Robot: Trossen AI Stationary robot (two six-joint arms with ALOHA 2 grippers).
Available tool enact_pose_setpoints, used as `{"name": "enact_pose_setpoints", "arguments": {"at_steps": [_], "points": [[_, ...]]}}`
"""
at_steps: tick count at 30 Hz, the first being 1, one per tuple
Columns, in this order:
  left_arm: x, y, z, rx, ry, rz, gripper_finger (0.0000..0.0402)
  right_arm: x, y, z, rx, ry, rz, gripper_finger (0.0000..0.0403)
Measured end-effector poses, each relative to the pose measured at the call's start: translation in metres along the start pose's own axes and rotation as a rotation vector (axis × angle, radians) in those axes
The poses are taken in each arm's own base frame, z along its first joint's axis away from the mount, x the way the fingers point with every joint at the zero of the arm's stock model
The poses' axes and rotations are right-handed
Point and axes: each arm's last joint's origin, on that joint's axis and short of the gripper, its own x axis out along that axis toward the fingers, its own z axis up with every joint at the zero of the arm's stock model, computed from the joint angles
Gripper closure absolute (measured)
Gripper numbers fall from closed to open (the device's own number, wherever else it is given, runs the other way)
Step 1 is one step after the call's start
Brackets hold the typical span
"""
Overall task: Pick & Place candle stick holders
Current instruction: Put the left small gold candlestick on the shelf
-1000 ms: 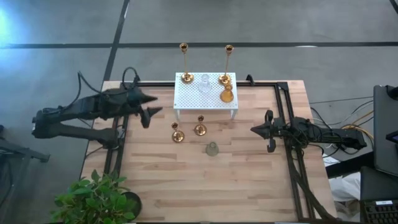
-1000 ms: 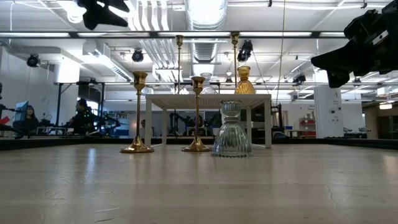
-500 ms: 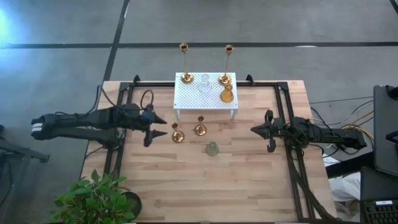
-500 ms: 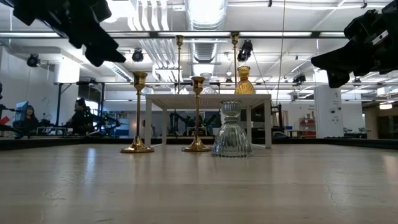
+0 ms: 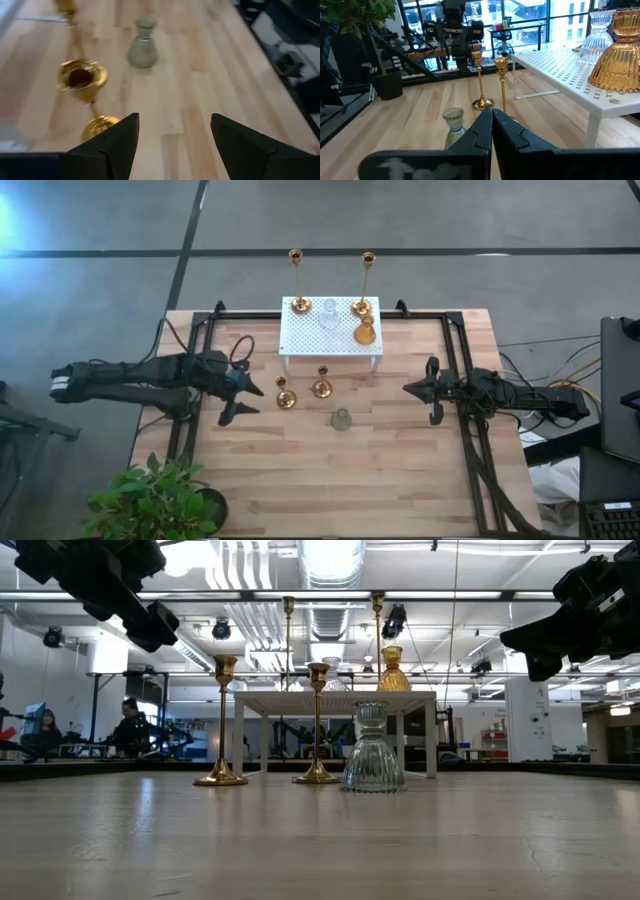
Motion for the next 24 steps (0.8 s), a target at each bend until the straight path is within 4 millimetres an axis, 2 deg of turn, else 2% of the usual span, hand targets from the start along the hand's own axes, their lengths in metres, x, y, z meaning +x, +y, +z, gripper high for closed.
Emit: {"name": "enact_pose_setpoints", "arguments": {"at_steps": [9,24], "points": [[0.018,-0.005,-0.001,0.111,0.061,-0.131,0.0149,0.0,0.0,0.0,0.0,0.0,0.0,0.0394],[0.076,-0.013,0.002,0.211,0.054,-0.267,0.0149,0.0,0.0,0.0,0.0,0.0,0.0,0.0394]]}}
